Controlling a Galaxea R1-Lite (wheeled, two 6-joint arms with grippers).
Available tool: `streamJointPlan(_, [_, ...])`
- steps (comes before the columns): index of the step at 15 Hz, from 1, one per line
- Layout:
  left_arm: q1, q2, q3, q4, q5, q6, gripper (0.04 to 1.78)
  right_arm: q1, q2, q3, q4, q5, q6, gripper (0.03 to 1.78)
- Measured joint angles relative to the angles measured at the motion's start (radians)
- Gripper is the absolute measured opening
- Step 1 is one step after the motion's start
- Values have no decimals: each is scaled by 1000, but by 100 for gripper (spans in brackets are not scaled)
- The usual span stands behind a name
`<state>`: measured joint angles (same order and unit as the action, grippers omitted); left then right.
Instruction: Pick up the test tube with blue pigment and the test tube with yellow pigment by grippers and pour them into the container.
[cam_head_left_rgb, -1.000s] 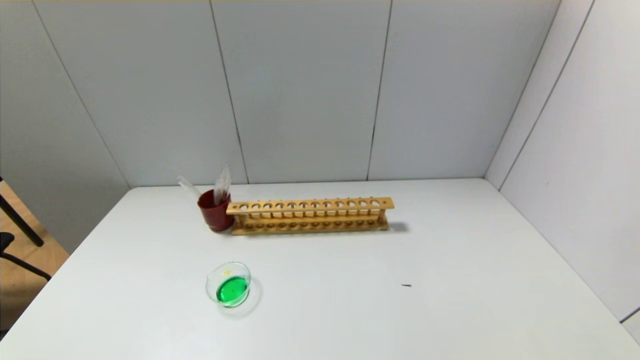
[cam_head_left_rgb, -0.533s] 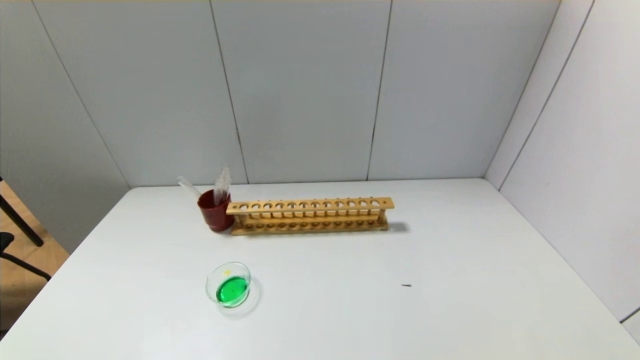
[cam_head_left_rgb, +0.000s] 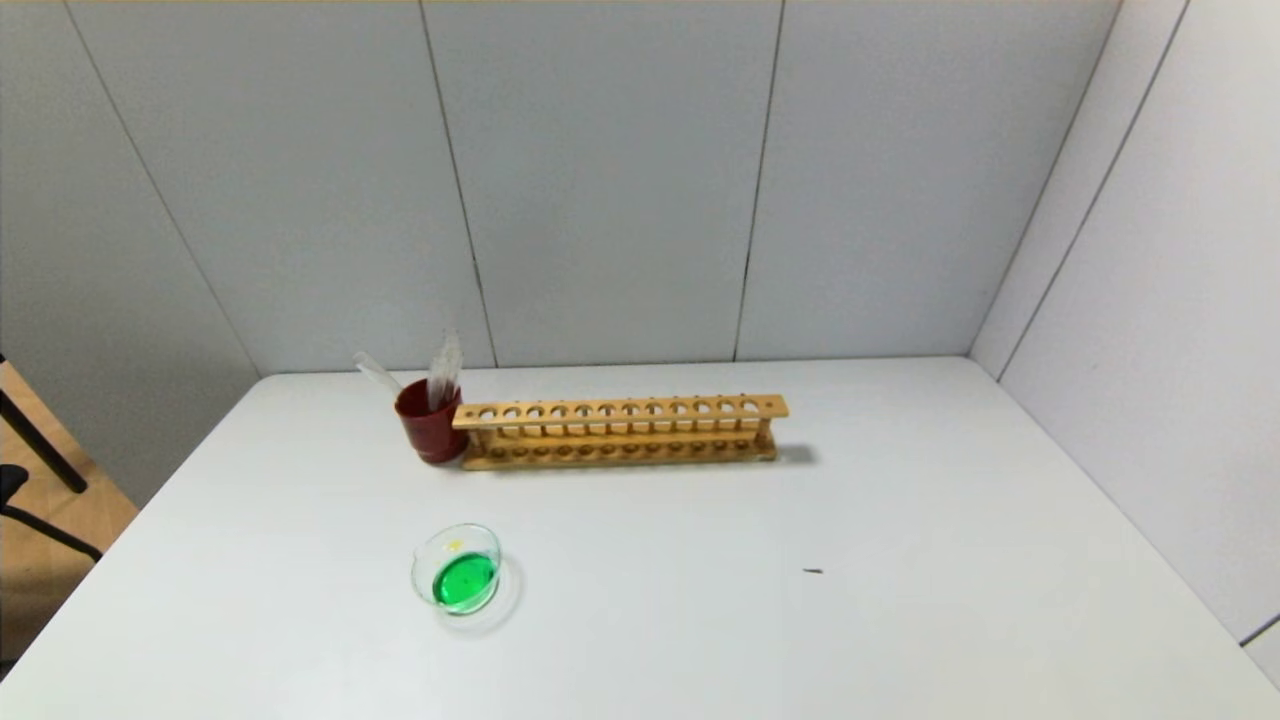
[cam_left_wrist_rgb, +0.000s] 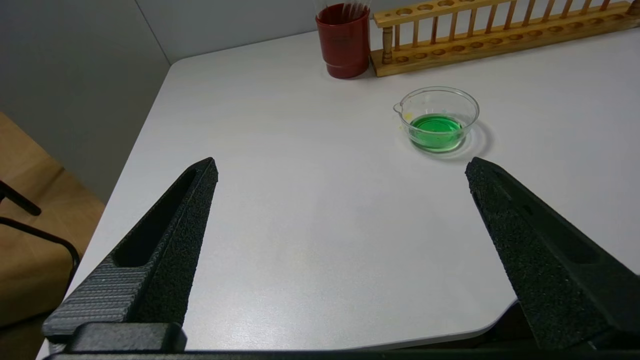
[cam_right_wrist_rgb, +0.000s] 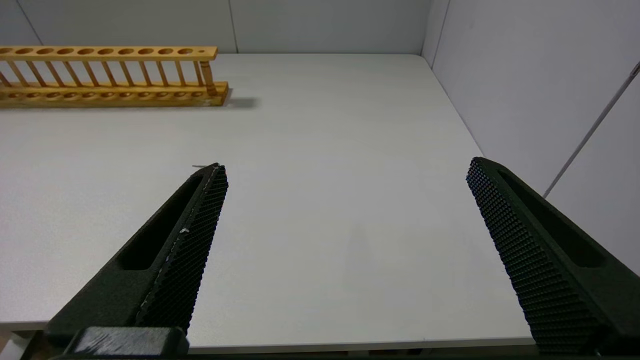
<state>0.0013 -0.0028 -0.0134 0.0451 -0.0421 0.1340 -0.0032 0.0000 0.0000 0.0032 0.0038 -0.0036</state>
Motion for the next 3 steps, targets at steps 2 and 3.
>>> streamJointPlan(2, [0,0,0,0,-1,-2,175,0,0,0,0,0,0,175])
streamJointPlan(3, [0,0,0,0,0,-3,175,0,0,0,0,0,-1,175])
